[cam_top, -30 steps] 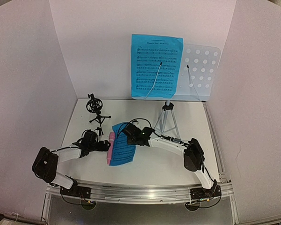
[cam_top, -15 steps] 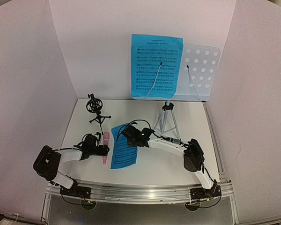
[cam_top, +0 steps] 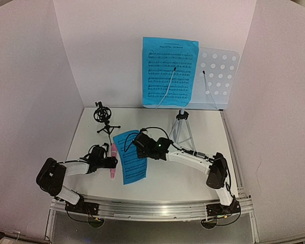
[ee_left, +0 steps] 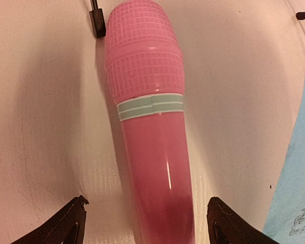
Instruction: Set up the instrument practice props
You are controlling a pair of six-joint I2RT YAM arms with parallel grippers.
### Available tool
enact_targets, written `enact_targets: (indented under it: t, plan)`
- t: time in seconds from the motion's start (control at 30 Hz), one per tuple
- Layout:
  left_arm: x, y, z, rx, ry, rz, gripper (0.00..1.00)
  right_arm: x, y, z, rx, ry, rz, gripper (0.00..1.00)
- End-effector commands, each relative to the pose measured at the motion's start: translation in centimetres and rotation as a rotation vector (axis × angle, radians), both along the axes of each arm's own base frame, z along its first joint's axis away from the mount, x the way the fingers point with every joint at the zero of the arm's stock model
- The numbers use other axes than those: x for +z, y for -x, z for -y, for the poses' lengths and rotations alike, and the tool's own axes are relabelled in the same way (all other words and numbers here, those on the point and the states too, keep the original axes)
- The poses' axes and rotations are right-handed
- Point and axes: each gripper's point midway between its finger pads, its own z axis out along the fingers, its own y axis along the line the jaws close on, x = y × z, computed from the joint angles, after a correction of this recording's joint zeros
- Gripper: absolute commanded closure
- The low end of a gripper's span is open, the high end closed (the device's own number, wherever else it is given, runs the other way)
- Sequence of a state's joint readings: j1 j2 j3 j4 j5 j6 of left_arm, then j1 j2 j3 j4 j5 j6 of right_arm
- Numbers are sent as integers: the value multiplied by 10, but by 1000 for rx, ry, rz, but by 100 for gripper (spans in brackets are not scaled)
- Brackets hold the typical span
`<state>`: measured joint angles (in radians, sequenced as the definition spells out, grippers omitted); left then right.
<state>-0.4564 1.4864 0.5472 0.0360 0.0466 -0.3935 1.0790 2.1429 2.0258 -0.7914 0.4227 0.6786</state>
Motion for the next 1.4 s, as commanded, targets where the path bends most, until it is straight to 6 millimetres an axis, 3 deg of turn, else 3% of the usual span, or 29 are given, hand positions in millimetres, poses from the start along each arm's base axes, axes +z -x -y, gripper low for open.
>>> enact_targets:
  t: [0.0, 0.13, 0.23, 0.37, 0.47, 0.57, 0.63, 0.77, 0.87, 0.97, 1.0, 1.13, 1.37]
  plan:
    - [15, -13, -2, 28, 10, 51, 17, 37, 14, 4, 50, -46, 17, 100]
    - [31, -16, -7, 42, 34, 39, 13, 44, 23, 6, 64, -58, 13, 100]
    - [60, -19, -10, 69, 86, 41, 10, 55, 34, 4, 108, -75, 18, 100]
    - [114, -16, -11, 84, 201, 116, 8, 78, 56, -8, 216, -95, 48, 100]
    - [157, -5, -17, 92, 266, 197, 6, 98, 67, -7, 230, -133, 64, 100]
    - [174, 19, -36, 144, 277, 185, 5, 120, 75, -2, 229, -166, 97, 100]
    - [199, 32, -41, 126, 299, 261, 5, 136, 81, -3, 251, -192, 123, 100]
    - [262, 55, -30, -48, 362, 507, 3, 168, 91, -4, 293, -244, 177, 100]
    - [298, 85, -7, -277, 414, 610, 3, 200, 95, -1, 320, -320, 232, 100]
    - [317, 128, 19, -579, 475, 679, 3, 239, 102, 0, 386, -413, 320, 100]
    - [316, 133, 22, -612, 492, 667, 3, 248, 106, 0, 422, -436, 352, 100]
    - [322, 140, 36, -711, 576, 596, 2, 271, 116, 5, 508, -482, 458, 100]
    - [370, 136, 50, -825, 690, 651, 3, 294, 120, 8, 556, -513, 556, 100]
